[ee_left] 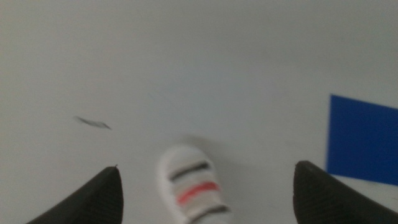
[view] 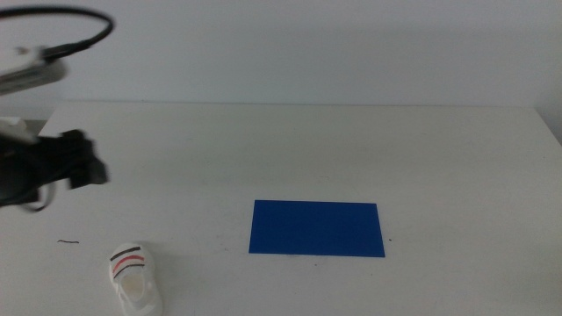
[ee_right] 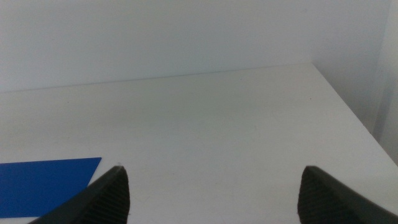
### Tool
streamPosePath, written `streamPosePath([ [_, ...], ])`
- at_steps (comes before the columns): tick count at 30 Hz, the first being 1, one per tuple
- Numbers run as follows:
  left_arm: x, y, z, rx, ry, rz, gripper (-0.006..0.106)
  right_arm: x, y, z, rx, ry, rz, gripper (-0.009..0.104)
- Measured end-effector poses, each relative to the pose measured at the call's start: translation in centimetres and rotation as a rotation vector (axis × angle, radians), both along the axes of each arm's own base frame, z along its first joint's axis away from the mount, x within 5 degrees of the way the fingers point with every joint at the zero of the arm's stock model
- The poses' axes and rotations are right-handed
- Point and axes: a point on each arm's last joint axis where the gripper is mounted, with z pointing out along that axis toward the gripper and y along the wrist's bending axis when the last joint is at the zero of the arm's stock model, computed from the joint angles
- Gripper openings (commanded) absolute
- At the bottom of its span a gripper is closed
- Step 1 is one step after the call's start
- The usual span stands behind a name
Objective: Use one arm to grab the shoe from the table and place it on the mat.
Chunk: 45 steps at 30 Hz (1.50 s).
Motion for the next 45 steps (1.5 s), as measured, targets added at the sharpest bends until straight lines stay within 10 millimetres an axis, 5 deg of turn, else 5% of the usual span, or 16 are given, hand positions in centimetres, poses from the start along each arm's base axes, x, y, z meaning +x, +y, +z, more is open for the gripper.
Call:
streamPosePath([
  [11,2.3,-6.7,-4.4,0.022,0.368,0.21,0.094,0.0,0.0,0.0,0.0,0.0,0.0,0.079],
  [21,3.1,-7.0,-10.0,0.104,0.544,0.301,0.094,0.0,0.0,0.0,0.0,0.0,0.0,0.079],
  [34,2.5,-5.7,-14.4,0.015,0.437,0.283,0.092,0.0,0.0,0.0,0.0,0.0,0.0,0.079],
  [39,2.3,-5.7,-15.0,-0.001,0.425,0.294,0.076,0.0,0.0,0.0,0.0,0.0,0.0,0.079],
  [45,3.0,-6.0,-14.0,0.01,0.446,0.282,0.03,0.0,0.0,0.0,0.0,0.0,0.0,0.079],
])
